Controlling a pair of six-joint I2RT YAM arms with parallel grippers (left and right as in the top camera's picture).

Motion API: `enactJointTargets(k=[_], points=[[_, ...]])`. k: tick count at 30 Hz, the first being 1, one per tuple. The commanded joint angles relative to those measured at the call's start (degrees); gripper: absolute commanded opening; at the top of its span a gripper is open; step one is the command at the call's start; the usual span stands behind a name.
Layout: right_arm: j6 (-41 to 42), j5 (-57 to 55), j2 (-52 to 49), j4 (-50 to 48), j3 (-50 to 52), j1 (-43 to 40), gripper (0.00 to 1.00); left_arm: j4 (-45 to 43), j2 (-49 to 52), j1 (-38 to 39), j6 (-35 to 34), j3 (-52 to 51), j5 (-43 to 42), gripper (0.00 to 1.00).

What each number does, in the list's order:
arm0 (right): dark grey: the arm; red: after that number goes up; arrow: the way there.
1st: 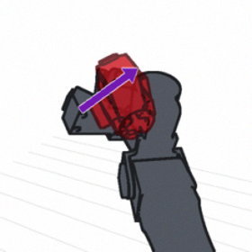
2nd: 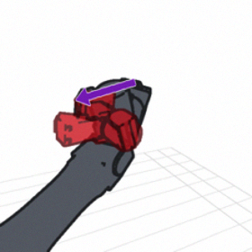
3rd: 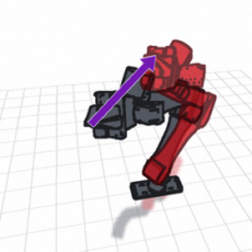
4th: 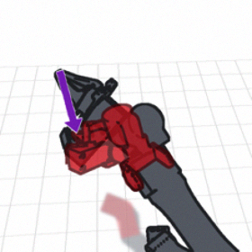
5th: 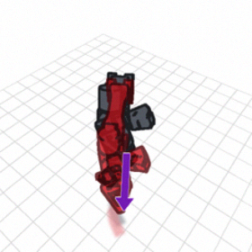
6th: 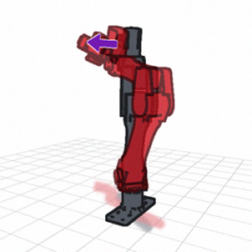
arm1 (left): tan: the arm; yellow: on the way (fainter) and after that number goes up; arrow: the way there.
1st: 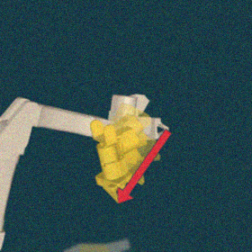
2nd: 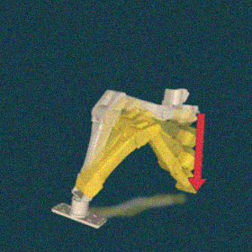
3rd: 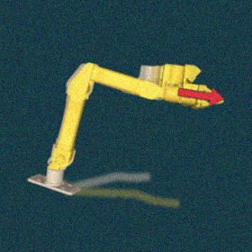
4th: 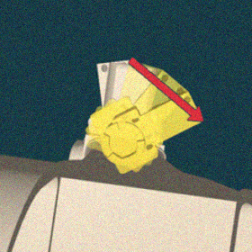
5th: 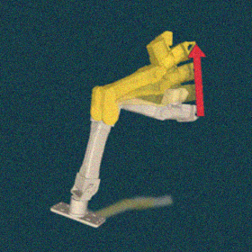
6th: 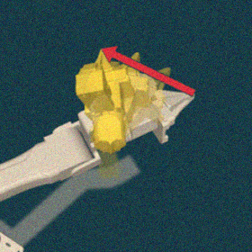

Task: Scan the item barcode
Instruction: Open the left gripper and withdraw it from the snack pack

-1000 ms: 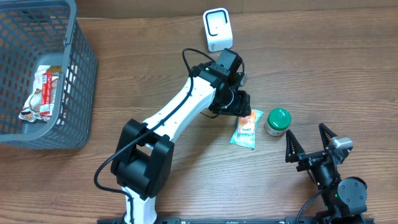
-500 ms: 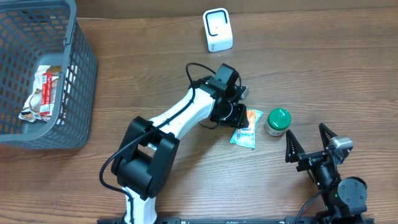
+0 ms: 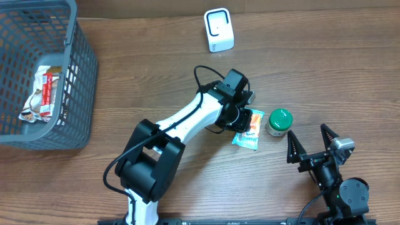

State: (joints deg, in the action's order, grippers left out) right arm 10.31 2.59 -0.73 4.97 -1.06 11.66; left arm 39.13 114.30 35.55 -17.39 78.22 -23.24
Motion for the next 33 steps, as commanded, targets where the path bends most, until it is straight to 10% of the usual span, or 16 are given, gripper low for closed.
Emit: enactJointTargets(k=[1,20,33], points=[[0.0,-0.1,0.5,-0.3,0.6,-0.2,1.00,-0.3,-1.4,0.1,-0.2,-0.6,1.8,0.04],[0.0,-0.1,0.5,-0.3,0.6,-0.2,1.00,2.2,-2.8,-9.7,4.0,3.3,-19.8,0.04],[0.0,-0.1,0.5,-0.3,0.6,-0.2,1.00,13.1,-2.8,-12.0,3.8,3.3,7.2,0.04]])
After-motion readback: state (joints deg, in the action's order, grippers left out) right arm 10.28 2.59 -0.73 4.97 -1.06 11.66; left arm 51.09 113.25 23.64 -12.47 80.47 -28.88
